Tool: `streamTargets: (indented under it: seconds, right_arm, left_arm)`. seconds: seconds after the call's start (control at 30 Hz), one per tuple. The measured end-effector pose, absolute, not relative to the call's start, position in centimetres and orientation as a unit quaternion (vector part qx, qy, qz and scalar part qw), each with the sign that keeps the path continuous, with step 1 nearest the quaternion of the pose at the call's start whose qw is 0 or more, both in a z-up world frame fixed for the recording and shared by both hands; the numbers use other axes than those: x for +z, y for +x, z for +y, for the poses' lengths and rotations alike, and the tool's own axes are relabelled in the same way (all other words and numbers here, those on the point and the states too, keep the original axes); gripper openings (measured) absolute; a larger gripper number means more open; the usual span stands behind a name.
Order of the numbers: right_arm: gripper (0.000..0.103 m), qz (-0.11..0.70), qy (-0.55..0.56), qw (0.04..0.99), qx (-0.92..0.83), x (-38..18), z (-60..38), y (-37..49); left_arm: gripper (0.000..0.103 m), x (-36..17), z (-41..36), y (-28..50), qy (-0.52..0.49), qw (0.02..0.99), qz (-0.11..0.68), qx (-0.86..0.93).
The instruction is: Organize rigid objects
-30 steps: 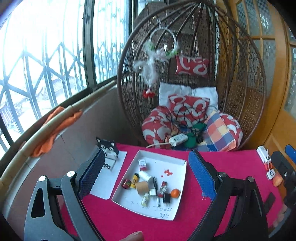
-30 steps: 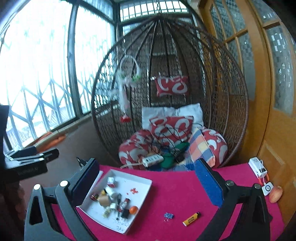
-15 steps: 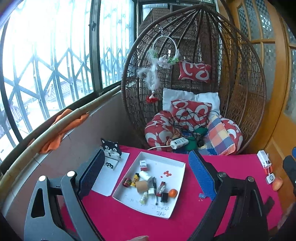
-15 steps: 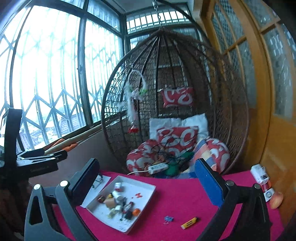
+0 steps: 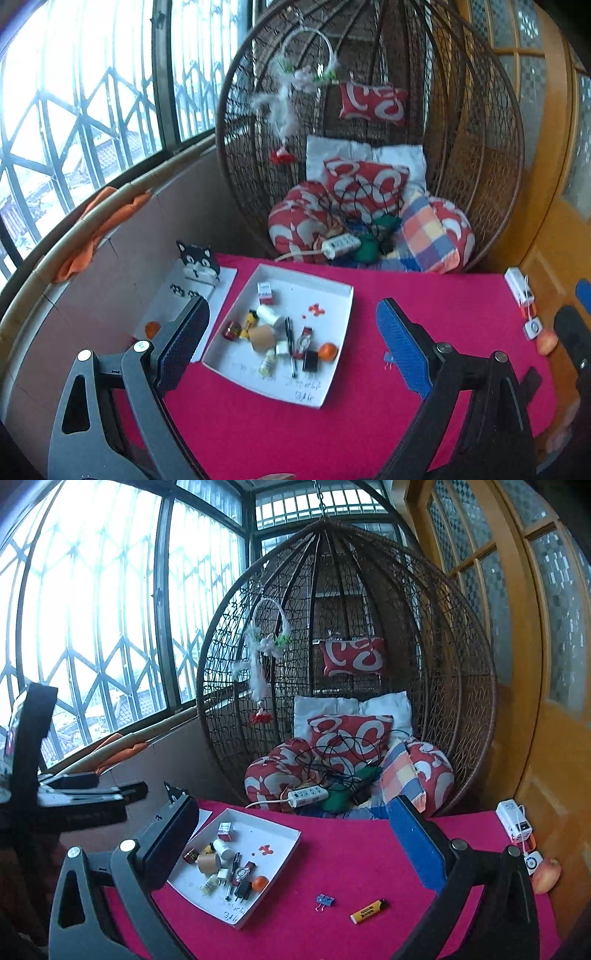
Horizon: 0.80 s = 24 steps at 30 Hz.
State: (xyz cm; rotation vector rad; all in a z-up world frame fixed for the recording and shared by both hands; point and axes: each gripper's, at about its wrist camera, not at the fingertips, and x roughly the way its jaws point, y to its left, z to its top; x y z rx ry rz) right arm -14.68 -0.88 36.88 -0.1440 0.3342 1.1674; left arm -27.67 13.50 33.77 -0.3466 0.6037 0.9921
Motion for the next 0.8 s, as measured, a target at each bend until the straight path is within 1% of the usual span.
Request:
streamTargets:
  seconds: [0.17, 0.8]
  right_arm:
    - [0.103, 0.171, -0.072, 0.812, 0.553, 36.4, -0.2, -14.6]
    - [0.103, 0.187, -0.083, 0.804, 0.559, 36.0, 1.2, -14.7]
  left_arm:
    - [0.093, 33.0, 13.9, -27.6, -0.174, 0.814, 0.298, 0.467]
    - [0.093, 32.4, 14.7, -28.2, -0.189, 0.812, 0.3, 0.464]
